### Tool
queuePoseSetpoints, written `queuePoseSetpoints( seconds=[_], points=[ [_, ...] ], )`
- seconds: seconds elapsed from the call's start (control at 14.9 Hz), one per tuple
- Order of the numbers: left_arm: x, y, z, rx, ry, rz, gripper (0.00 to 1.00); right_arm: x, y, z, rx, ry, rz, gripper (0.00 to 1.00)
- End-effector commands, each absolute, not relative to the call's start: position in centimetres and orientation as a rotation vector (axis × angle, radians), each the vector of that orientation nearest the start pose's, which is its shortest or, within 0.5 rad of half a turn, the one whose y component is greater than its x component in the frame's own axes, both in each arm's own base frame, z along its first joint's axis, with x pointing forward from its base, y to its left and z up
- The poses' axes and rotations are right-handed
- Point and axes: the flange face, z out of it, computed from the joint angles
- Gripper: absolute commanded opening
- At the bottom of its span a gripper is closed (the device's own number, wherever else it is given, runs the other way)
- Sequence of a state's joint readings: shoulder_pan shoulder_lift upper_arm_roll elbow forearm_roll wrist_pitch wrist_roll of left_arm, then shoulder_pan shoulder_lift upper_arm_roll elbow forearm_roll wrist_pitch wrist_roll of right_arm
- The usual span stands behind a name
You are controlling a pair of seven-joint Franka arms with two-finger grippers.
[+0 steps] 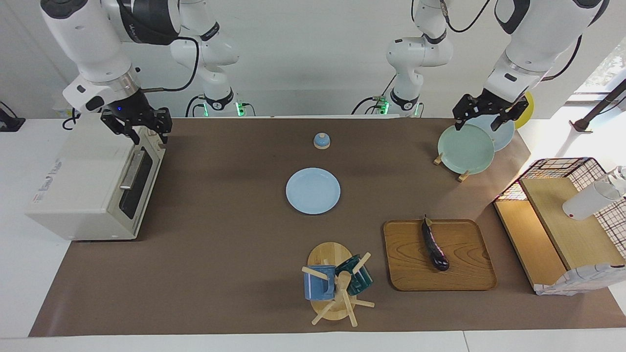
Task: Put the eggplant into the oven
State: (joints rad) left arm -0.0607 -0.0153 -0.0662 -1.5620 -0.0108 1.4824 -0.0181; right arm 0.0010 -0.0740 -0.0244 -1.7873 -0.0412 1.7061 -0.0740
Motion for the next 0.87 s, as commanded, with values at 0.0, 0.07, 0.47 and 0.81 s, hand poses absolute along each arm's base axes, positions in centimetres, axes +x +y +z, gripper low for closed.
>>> queuePoseSetpoints(
  seconds=[0.0, 0.07, 0.47, 0.81],
  points=[
    [53.4, -6.8, 63.0, -3.128, 0.177, 0.069, 1.0, 51.7, -2.5, 56.1, -3.177, -0.096, -0.026, 0.0],
    [53.4, -7.0, 62.9, -3.127, 0.184, 0.074, 1.0, 51.7, -3.6, 56.0, -3.21, -0.081, -0.019, 0.0],
    [53.3, -6.9, 62.8, -3.126, 0.185, 0.079, 1.0, 53.8, -9.3, 51.0, -3.347, 0.071, 0.089, 0.0],
    [53.3, -7.4, 62.8, -3.125, 0.197, 0.079, 1.0, 54.6, -9.8, 48.6, -3.358, 0.138, 0.123, 0.0]
  ],
)
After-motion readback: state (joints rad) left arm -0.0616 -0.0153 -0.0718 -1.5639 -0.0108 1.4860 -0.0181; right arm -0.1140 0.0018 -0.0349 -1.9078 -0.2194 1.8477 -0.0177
